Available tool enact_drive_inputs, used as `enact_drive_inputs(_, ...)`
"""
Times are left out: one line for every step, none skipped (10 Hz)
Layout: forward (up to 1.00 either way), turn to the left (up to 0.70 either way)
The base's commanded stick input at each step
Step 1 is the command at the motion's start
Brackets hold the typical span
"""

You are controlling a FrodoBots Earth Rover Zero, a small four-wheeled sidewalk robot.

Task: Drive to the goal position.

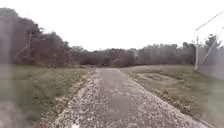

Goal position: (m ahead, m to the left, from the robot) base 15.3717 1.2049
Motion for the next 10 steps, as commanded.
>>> enact_drive_inputs(0.70,0.00)
enact_drive_inputs(0.70,0.00)
enact_drive_inputs(0.70,0.00)
enact_drive_inputs(0.70,0.00)
enact_drive_inputs(0.70,0.00)
enact_drive_inputs(0.70,0.00)
enact_drive_inputs(0.70,0.00)
enact_drive_inputs(0.70,0.00)
enact_drive_inputs(0.70,0.00)
enact_drive_inputs(0.70,0.00)
